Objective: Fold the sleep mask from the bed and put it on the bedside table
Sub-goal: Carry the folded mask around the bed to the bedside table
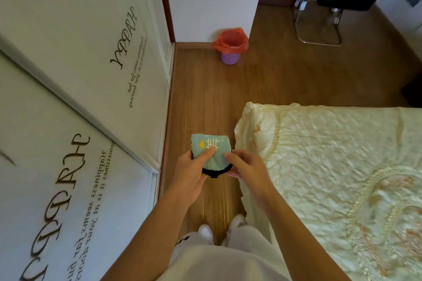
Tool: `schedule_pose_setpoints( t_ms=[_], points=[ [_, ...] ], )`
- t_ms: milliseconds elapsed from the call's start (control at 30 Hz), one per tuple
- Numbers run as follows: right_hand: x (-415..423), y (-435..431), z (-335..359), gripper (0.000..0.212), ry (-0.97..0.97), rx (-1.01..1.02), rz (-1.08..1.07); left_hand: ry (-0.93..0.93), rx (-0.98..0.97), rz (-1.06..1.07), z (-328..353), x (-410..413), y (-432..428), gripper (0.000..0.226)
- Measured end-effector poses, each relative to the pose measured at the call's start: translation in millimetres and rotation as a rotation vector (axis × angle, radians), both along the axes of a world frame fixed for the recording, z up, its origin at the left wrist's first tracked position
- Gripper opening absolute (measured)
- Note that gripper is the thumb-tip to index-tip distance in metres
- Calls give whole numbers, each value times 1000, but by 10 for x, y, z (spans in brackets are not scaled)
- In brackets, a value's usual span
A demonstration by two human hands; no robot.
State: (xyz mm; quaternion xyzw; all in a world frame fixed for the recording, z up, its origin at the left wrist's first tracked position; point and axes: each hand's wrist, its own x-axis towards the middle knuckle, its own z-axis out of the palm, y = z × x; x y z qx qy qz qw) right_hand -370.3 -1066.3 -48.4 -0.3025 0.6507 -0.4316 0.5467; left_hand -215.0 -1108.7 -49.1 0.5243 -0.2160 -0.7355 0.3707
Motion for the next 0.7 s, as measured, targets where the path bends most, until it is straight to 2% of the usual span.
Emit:
schedule_pose_setpoints(
  t_ms=[200, 367, 500, 633, 700],
  points=[
    [-153, -814, -111, 26, -6, -4, 35, -22, -9, 30, -88, -153, -752, 34],
    [-433, -1722, -123, 8, -27, -28, 65, -53, -44, 39, -76, -433, -1586, 26],
    [-811, -2573, -50, 15, -26, -30, 81, -70, -24, 74, 16, -820, -2363, 40],
    [-1224, -3327, 39, 31, -11, -19, 116, -71, -34, 83, 105, -1247, -3111, 32],
    [-1406, -3643, 67, 31, -9, -27, 108, -63, -41, 76, 131, -1431, -3435, 29]
  ],
)
